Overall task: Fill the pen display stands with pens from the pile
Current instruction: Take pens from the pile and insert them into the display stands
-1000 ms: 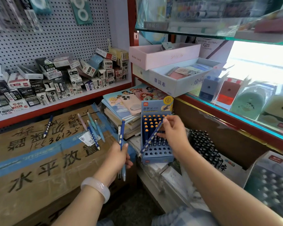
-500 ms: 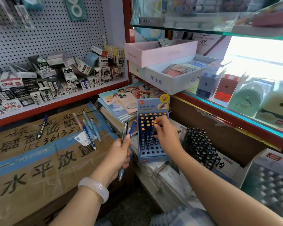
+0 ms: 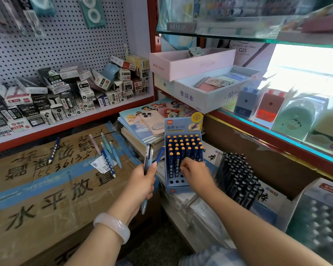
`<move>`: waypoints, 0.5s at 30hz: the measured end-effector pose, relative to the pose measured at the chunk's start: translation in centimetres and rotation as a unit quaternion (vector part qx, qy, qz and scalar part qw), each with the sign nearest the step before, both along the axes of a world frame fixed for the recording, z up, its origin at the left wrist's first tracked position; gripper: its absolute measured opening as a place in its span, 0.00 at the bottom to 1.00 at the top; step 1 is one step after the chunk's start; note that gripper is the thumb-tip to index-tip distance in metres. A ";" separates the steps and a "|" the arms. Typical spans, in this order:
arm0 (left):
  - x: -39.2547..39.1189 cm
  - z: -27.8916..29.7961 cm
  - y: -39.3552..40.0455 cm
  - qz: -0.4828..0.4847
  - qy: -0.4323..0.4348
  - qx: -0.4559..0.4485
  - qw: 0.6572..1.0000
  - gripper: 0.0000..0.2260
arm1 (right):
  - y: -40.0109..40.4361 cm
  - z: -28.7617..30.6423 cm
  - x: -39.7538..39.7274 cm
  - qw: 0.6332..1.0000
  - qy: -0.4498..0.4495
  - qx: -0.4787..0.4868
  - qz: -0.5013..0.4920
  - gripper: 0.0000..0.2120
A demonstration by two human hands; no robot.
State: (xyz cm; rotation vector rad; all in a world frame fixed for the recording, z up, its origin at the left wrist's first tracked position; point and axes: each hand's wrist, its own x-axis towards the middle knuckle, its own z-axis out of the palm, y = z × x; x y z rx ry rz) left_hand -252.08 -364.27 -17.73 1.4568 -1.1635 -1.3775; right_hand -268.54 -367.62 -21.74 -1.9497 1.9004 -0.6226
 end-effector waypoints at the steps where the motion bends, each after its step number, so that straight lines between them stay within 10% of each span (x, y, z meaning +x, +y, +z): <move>1: 0.0 0.0 0.0 0.000 0.000 0.002 1.000 0.10 | 0.1 -0.2 0.0 1.000 -0.008 0.006 -0.007 0.07; 15: -1.3 -0.6 0.1 -0.047 -0.030 -0.070 0.996 0.04 | 2.3 4.1 2.3 0.881 -0.459 0.114 0.004 0.08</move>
